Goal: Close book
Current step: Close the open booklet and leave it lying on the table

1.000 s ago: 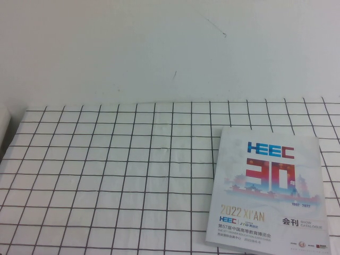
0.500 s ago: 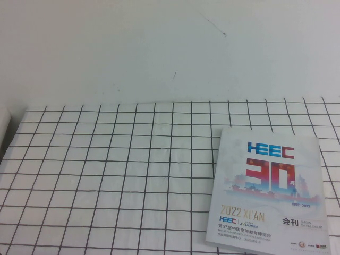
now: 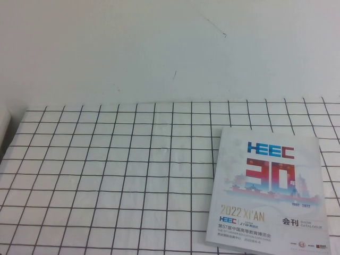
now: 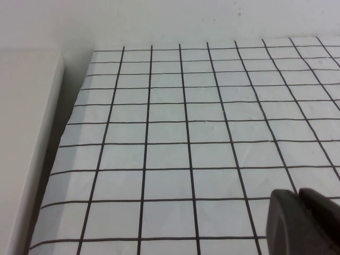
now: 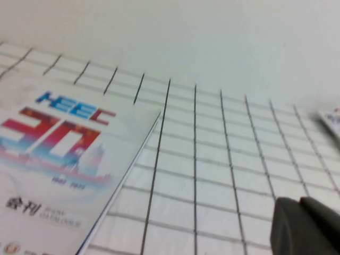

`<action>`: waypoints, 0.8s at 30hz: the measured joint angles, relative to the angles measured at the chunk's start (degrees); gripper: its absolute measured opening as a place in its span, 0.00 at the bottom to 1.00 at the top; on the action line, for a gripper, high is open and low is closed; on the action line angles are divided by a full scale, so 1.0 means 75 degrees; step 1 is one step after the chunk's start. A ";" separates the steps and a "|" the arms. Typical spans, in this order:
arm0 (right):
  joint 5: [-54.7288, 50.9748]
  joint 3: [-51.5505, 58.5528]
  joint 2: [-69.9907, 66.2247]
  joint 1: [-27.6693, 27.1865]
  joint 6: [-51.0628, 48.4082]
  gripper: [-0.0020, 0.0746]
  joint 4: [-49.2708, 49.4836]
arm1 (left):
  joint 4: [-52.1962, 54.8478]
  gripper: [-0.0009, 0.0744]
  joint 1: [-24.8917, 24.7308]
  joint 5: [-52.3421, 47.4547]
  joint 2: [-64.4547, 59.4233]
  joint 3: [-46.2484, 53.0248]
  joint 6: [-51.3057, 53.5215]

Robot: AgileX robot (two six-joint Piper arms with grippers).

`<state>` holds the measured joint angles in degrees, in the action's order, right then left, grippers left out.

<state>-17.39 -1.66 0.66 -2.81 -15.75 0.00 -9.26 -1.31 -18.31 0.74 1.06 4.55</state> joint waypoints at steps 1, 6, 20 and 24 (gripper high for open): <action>0.0000 0.0197 0.0000 -0.0001 0.0000 0.02 0.0112 | 0.0000 0.01 0.0000 0.0000 0.0000 0.0000 0.0000; -0.0295 0.0396 0.0000 -0.0001 0.0000 0.02 0.0401 | 0.0000 0.01 0.0000 -0.0015 0.0000 0.0000 0.0000; -0.0390 0.0372 0.0000 -0.0001 0.1146 0.02 0.0459 | 0.0003 0.01 0.0000 -0.0015 0.0000 0.0000 0.0000; -0.0390 0.0372 0.0000 -0.0001 0.1160 0.02 0.0459 | 0.0003 0.01 0.0000 -0.0015 0.0000 0.0000 0.0000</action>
<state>-20.32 1.13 0.66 -2.82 -7.05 3.44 -9.24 -1.31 -18.43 0.74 1.06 4.55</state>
